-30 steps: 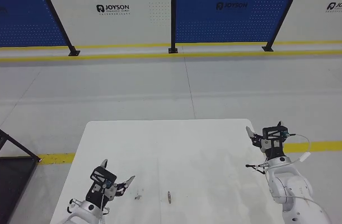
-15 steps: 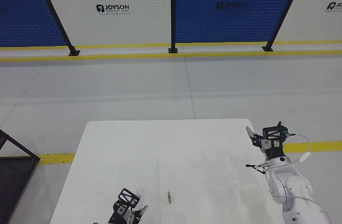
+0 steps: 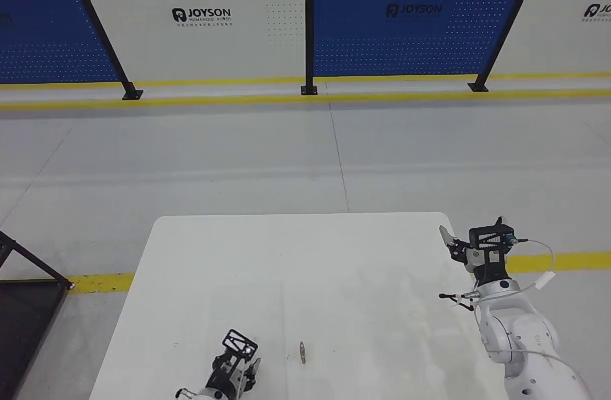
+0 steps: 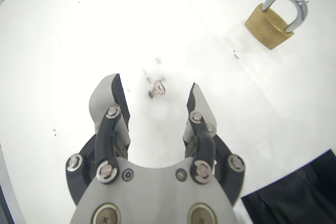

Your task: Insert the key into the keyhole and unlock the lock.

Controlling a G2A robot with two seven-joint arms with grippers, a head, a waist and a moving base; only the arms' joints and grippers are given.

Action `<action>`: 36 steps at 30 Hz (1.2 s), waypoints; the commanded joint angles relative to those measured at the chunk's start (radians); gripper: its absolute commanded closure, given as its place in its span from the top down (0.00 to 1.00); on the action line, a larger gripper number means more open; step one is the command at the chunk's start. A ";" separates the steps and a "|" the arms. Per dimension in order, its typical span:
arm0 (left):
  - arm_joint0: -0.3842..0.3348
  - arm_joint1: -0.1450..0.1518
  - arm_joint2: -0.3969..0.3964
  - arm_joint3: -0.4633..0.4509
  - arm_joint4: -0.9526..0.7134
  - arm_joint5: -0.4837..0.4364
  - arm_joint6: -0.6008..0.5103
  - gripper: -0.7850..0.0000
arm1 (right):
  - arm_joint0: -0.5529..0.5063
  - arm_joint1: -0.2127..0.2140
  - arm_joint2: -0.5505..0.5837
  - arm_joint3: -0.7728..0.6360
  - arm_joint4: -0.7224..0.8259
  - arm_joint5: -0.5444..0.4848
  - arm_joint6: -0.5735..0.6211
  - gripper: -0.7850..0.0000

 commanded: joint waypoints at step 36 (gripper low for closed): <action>-0.026 -0.001 0.020 0.030 0.016 0.032 0.000 0.11 | 0.000 0.000 0.000 0.000 0.000 0.000 0.000 1.00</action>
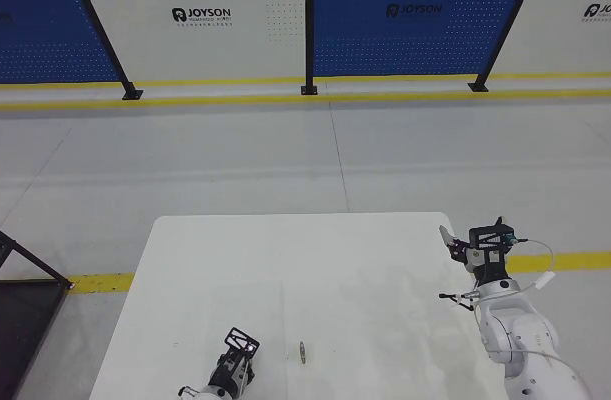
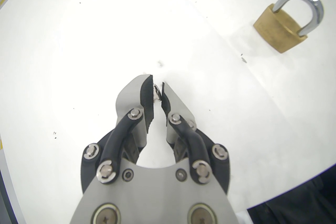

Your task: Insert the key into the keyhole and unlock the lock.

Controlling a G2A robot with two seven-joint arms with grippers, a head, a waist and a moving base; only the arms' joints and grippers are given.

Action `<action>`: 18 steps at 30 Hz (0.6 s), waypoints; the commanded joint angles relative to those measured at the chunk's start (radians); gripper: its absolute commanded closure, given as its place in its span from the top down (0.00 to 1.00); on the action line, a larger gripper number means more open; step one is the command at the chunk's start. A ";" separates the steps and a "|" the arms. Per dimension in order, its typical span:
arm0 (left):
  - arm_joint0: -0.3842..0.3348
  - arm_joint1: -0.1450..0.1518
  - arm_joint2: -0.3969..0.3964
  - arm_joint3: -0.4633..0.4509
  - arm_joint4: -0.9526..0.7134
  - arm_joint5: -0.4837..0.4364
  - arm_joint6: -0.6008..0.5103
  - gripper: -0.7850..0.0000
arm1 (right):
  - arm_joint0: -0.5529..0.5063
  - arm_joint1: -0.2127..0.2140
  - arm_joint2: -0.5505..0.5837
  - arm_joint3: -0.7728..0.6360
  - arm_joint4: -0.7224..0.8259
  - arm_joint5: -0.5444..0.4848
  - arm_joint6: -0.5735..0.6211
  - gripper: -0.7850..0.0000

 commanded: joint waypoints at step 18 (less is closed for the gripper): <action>0.025 0.004 -0.013 -0.025 -0.002 0.008 0.033 0.00 | 0.000 0.000 0.000 0.000 0.000 0.000 0.000 1.00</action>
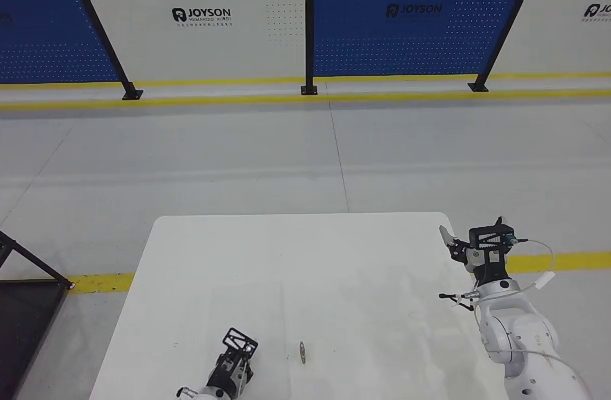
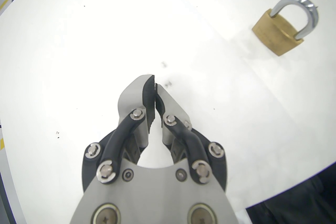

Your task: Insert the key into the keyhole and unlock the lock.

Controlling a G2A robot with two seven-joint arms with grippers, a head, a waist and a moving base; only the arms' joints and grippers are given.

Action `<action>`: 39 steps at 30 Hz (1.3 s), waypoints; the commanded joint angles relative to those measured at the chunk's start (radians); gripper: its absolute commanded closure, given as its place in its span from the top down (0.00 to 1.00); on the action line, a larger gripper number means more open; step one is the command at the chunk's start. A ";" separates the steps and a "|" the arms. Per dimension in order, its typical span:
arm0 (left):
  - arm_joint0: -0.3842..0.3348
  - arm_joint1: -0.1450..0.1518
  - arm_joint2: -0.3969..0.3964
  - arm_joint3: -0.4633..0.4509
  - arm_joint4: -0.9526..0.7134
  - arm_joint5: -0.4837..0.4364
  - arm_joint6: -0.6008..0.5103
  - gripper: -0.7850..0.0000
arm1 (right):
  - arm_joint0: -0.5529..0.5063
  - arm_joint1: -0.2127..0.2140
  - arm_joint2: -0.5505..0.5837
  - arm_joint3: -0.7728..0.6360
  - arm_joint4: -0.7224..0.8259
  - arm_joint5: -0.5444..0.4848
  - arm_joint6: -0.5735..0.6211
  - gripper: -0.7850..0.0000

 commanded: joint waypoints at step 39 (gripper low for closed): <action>0.143 0.054 -0.323 0.073 -0.350 -0.612 1.102 0.00 | -0.229 0.002 -0.312 -0.070 -0.435 -0.221 -0.001 1.00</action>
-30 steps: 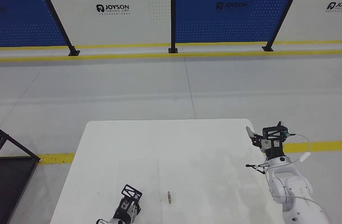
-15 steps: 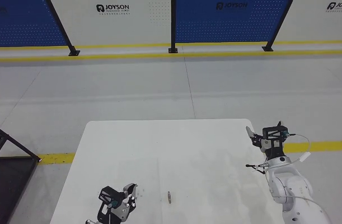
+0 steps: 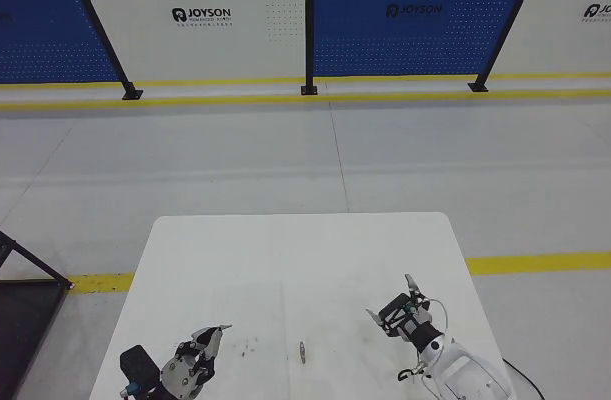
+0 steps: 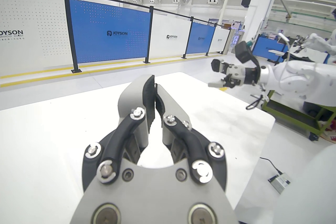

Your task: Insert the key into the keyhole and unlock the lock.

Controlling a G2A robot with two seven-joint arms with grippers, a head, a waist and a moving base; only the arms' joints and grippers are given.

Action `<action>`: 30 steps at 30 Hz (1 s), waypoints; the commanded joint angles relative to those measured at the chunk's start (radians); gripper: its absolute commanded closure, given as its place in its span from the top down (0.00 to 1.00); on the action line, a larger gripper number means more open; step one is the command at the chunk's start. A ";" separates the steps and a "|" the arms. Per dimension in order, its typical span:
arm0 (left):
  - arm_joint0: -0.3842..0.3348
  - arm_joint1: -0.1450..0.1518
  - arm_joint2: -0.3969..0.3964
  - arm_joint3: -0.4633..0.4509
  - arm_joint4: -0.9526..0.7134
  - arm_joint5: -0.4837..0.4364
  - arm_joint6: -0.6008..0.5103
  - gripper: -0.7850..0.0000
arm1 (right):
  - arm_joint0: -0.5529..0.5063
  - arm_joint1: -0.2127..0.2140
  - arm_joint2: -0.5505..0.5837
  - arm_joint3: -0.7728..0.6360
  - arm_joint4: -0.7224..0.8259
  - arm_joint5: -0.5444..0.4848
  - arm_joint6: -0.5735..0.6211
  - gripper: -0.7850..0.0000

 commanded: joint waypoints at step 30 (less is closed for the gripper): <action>0.000 0.000 0.000 0.000 0.000 0.001 -0.001 0.00 | 0.188 -0.074 -0.431 0.226 0.245 -0.028 0.150 1.00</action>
